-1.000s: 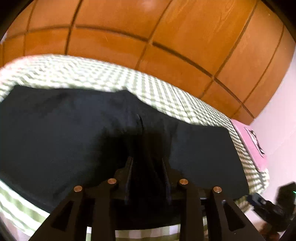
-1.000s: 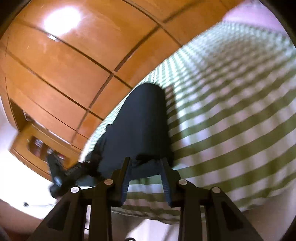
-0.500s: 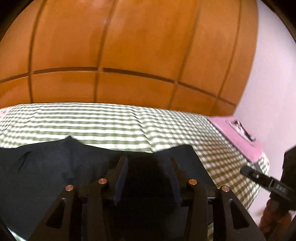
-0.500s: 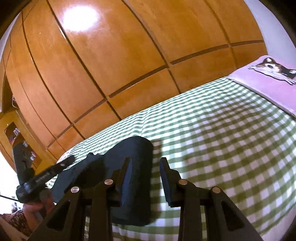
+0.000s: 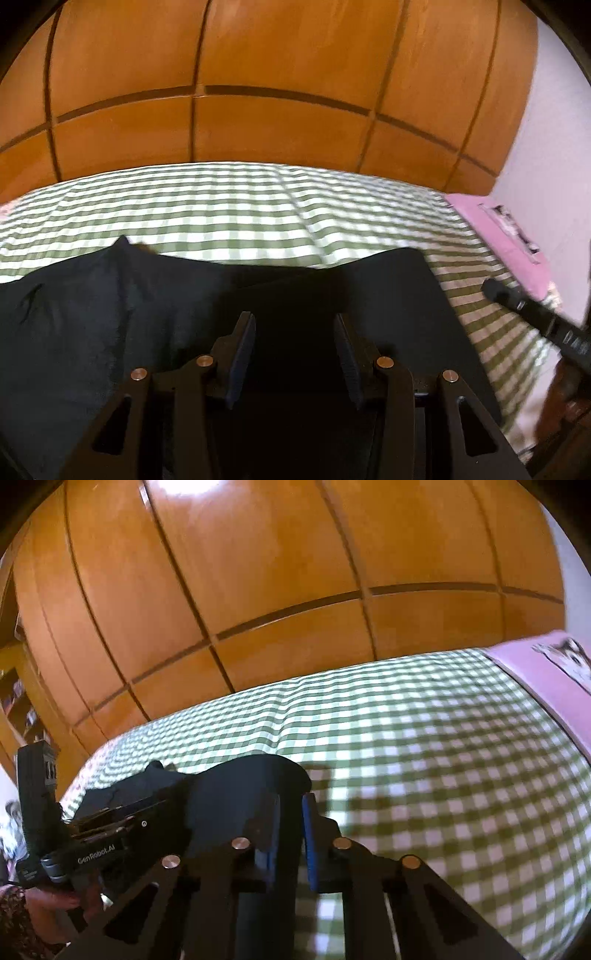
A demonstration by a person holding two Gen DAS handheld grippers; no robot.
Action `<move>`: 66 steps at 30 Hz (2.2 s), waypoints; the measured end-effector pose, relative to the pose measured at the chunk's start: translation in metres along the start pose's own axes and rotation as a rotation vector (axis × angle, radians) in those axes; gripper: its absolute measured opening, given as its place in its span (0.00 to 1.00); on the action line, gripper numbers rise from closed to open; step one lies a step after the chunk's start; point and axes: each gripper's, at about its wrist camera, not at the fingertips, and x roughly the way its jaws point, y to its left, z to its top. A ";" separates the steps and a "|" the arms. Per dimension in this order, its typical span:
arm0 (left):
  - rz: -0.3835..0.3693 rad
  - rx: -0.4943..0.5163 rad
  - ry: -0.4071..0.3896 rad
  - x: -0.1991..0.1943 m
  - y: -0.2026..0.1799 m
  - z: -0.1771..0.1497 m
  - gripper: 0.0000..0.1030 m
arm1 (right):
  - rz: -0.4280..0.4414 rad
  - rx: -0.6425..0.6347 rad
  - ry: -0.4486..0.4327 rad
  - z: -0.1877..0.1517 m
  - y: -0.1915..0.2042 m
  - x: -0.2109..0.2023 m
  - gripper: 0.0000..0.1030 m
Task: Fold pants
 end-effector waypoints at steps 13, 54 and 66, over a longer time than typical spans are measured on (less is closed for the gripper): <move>0.064 0.114 -0.051 0.004 0.021 -0.030 0.44 | -0.041 -0.133 0.173 -0.003 0.021 0.091 0.07; 0.046 -0.232 0.080 -0.019 0.074 -0.045 0.86 | -0.042 0.013 0.076 -0.039 0.006 0.022 0.10; 0.021 -0.219 0.088 -0.014 0.072 -0.039 0.48 | 0.068 0.100 -0.049 -0.055 0.008 -0.019 0.10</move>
